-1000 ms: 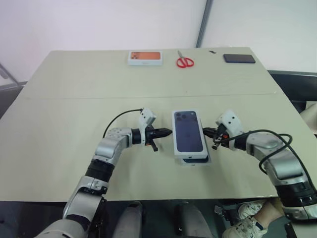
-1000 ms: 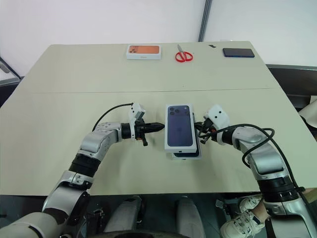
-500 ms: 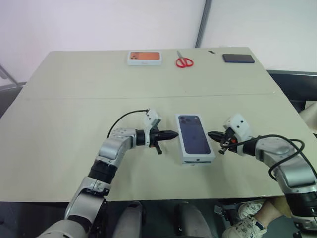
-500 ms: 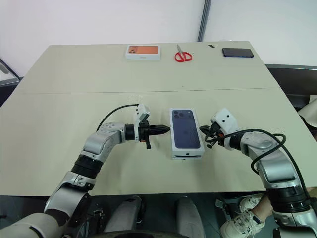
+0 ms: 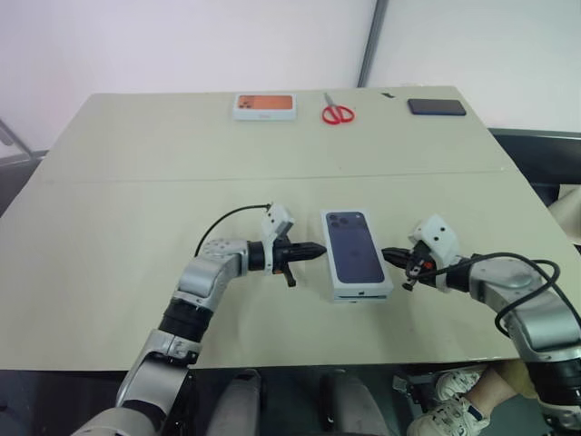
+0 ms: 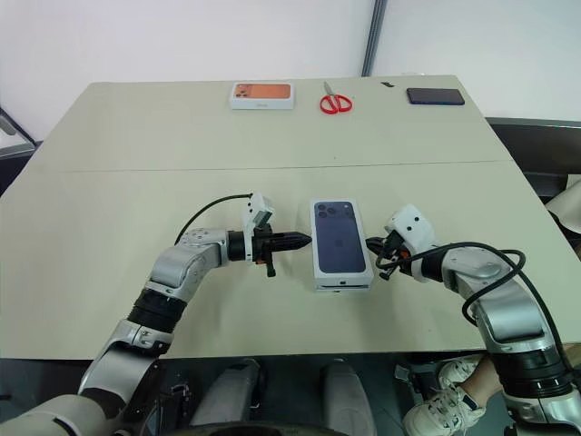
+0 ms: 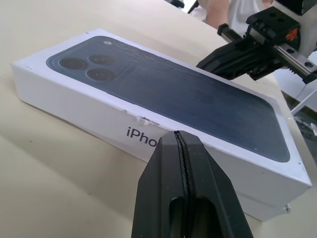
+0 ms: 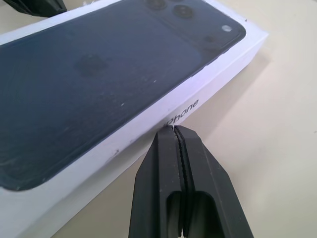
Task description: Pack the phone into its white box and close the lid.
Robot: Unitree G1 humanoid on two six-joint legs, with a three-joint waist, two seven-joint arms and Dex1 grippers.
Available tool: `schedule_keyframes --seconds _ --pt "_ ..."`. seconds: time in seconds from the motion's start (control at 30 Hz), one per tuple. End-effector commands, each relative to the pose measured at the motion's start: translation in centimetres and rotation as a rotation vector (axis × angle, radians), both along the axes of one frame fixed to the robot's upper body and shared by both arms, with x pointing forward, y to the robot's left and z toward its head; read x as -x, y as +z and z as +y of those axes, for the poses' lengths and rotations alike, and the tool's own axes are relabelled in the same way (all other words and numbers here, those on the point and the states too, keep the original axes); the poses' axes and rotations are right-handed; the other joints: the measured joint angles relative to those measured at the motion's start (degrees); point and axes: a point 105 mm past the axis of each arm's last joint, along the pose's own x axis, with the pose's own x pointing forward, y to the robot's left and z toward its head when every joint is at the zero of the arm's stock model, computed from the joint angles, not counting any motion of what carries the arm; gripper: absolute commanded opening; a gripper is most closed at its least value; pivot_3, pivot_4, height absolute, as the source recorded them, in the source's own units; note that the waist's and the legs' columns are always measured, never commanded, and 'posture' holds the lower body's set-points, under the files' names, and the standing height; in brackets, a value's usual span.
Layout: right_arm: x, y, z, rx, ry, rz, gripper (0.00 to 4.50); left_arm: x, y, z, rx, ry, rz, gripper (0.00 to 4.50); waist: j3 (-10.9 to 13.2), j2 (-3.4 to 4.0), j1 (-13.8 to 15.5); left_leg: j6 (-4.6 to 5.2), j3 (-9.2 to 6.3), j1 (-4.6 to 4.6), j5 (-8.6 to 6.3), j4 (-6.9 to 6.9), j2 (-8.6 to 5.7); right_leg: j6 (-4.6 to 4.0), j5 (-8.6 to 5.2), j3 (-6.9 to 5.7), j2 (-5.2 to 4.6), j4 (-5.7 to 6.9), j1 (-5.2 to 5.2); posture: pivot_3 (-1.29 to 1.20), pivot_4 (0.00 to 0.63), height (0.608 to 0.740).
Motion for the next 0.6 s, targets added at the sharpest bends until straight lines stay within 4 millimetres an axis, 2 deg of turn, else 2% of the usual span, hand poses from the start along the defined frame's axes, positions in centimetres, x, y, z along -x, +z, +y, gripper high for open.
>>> schedule_keyframes --seconds 0.03,0.47,0.6 --pt "0.4 1.2 0.7 -0.005 0.046 -0.041 0.02 0.6 1.0 -0.7 0.029 -0.041 -0.026 0.00 0.00 0.00 0.00 0.00 0.00 0.00 0.00 0.00 0.00 0.00 0.00 0.00 0.00 0.00 0.00 0.00 0.150 0.740" --pt "1.1 1.5 1.4 -0.021 0.101 -0.023 0.02 1.3 2.3 -0.9 0.100 -0.080 -0.041 0.00 0.00 0.00 -0.01 0.00 0.00 0.00 0.00 0.01 0.00 0.00 0.00 0.00 0.00 0.00 0.00 0.00 0.150 0.740" --pt "1.7 1.0 1.5 0.008 0.128 -0.008 0.02 1.8 1.7 -0.8 0.066 -0.101 -0.033 0.00 0.00 0.00 0.00 0.00 0.00 0.00 0.00 0.01 0.01 0.00 0.00 0.00 0.00 0.00 0.01 0.00 0.150 0.740"
